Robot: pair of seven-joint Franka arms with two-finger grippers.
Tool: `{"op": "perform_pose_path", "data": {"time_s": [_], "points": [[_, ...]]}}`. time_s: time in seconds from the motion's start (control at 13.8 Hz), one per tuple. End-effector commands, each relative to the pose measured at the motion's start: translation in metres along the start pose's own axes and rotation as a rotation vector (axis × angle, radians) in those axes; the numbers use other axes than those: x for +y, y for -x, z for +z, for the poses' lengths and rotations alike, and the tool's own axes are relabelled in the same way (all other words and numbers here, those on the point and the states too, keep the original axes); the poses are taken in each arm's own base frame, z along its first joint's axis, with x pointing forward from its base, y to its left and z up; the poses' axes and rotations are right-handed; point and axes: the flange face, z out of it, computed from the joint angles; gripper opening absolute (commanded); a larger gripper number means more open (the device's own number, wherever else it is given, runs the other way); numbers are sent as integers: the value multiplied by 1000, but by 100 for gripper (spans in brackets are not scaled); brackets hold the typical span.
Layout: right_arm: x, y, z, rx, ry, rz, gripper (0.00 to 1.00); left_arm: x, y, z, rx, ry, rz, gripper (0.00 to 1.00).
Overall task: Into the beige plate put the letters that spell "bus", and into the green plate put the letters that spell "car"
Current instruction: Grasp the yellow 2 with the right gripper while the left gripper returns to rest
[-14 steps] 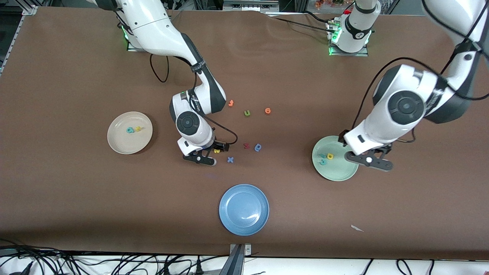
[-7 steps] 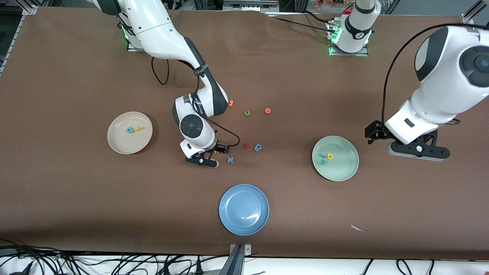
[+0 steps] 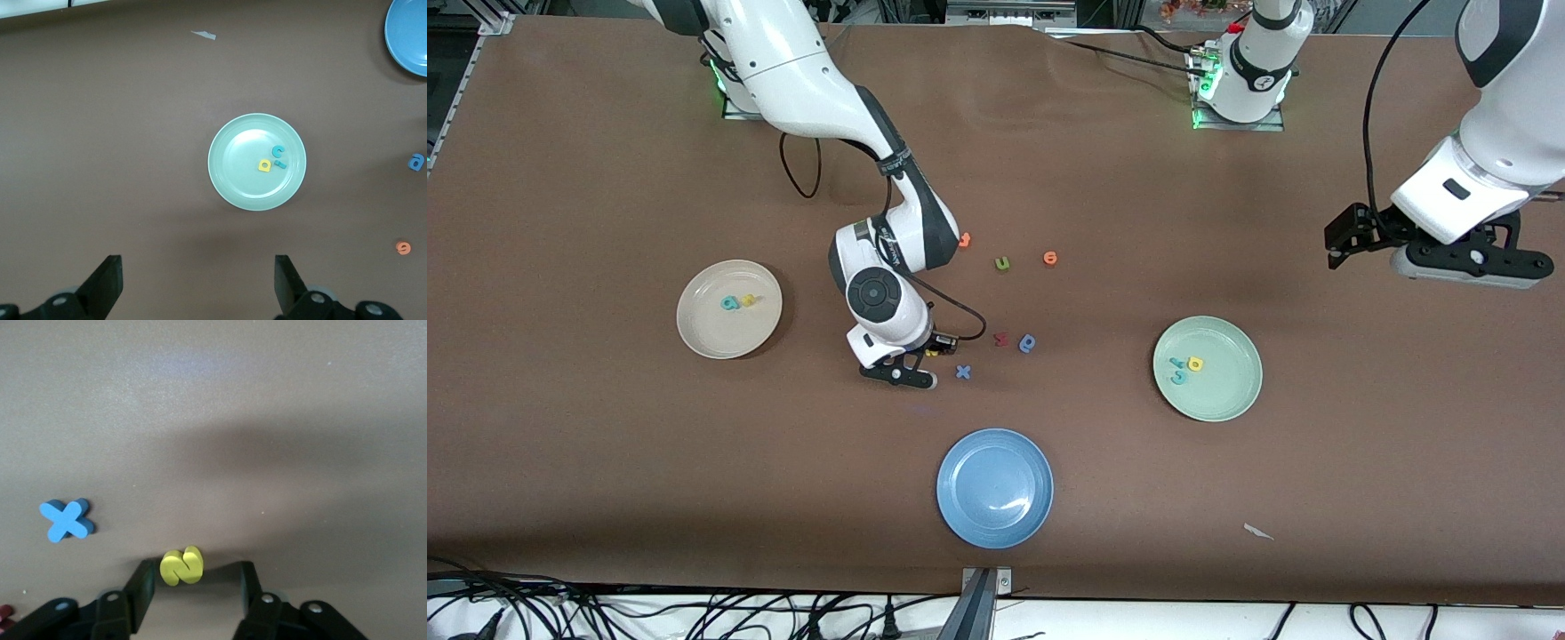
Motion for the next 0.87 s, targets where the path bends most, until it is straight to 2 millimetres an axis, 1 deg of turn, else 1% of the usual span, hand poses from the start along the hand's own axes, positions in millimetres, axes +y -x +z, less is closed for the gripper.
{"op": "perform_pose_path", "data": {"time_s": [0.0,0.07,0.15,0.22,0.29,0.44,0.58,0.8], "points": [[-5,-3,4,2,9,-5,45,2,8,-8,0,19,15,100],[-3,-4,4,1,9,-3,42,0,8,-17,-25,27,8,100],[-4,-4,6,0,9,-4,34,1,8,-19,-45,28,8,100],[-4,-4,5,2,8,-4,32,2,8,-20,-52,29,13,100],[-3,-5,4,0,8,1,24,5,9,-20,-55,34,15,100],[-4,-5,4,1,6,1,23,7,9,-20,-57,72,3,100],[0,-8,4,-2,7,6,20,8,9,-19,-61,74,15,100],[1,-9,3,-8,10,5,19,16,7,-16,-66,70,27,100]]}}
